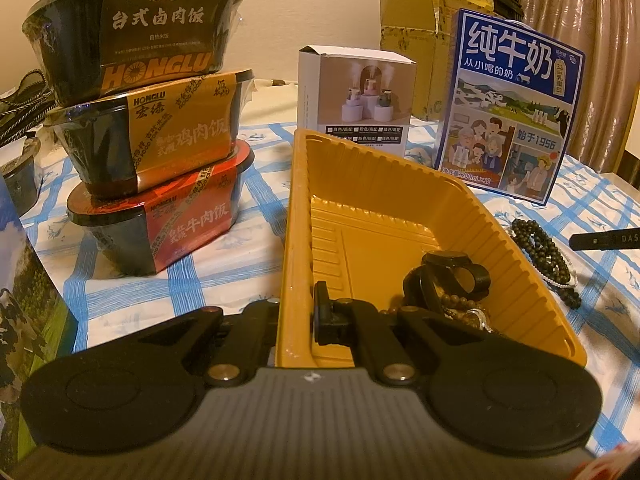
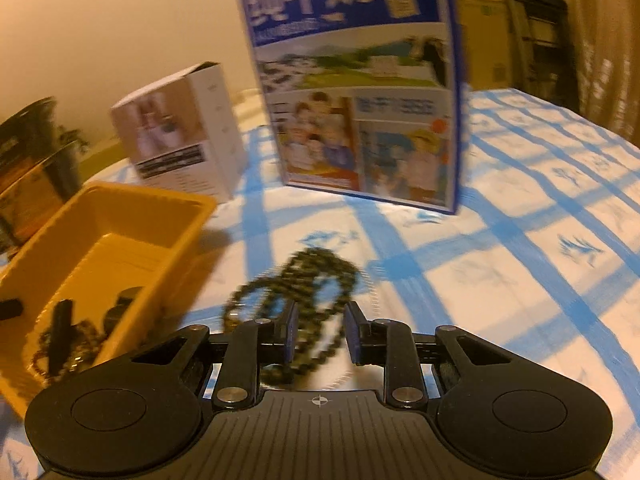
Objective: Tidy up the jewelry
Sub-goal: 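Move the right gripper to the green bead strands and grasp one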
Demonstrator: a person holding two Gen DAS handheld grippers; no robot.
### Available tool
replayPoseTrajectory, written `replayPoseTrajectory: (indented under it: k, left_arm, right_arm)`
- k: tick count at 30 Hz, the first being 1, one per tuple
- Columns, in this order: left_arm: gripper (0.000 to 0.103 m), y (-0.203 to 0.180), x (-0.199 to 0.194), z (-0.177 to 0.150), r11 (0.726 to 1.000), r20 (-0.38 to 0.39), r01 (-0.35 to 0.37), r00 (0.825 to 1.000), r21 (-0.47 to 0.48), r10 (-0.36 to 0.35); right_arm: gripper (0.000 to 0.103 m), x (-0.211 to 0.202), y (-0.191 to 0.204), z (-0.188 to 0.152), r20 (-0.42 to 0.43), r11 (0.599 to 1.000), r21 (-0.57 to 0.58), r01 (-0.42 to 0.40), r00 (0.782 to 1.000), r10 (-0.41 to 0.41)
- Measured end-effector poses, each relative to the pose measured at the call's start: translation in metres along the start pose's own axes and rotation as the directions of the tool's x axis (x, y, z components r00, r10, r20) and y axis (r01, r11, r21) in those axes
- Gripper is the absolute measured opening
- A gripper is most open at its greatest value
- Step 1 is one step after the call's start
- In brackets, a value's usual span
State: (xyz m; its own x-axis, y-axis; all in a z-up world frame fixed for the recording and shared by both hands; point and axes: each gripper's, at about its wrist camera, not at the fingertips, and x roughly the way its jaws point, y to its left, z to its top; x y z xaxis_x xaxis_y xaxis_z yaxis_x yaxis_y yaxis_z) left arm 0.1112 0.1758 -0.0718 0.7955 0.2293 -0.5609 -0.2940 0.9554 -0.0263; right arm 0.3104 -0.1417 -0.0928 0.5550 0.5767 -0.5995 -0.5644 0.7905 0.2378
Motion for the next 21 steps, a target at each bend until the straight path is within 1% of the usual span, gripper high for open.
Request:
replayPoseTrajectory:
  k: [4, 6, 8, 10, 15, 20, 21]
  left_arm:
    - [0.003, 0.000, 0.000, 0.000, 1.000, 0.000, 0.001, 1.000, 0.002, -0.001]
    - [0.003, 0.000, 0.000, 0.000, 1.000, 0.000, 0.001, 1.000, 0.002, -0.001]
    - [0.003, -0.001, 0.000, 0.000, 1.000, 0.001, 0.001, 1.000, 0.002, -0.001]
    - [0.003, 0.000, 0.000, 0.000, 1.000, 0.001, 0.001, 1.000, 0.001, -0.001]
    - [0.003, -0.001, 0.000, 0.000, 1.000, 0.001, 0.005, 1.000, 0.002, -0.005]
    - [0.003, 0.000, -0.001, 0.000, 1.000, 0.000, 0.006, 1.000, 0.001, -0.006]
    - [0.003, 0.000, -0.001, 0.000, 1.000, 0.000, 0.006, 1.000, -0.001, -0.006]
  right_arm:
    - [0.026, 0.006, 0.020, -0.003, -0.017, 0.995, -0.071, -0.067, 0.998, 0.066]
    - [0.026, 0.013, 0.032, -0.005, -0.032, 0.988, -0.127, -0.086, 0.996, 0.083]
    - [0.025, 0.020, 0.041, -0.006, -0.040, 0.983, -0.154, -0.098, 0.995, 0.093]
    - [0.024, 0.029, 0.044, -0.005, -0.050, 0.983, -0.152, -0.108, 0.994, 0.101]
    - [0.017, 0.047, 0.048, -0.004, -0.054, 0.984, -0.154, -0.091, 0.995, 0.083]
    - [0.015, 0.056, 0.045, -0.003, -0.048, 0.989, -0.127, -0.073, 0.997, 0.067]
    - [0.012, 0.057, 0.044, -0.003, -0.052, 0.989, -0.127, -0.073, 0.996, 0.067]
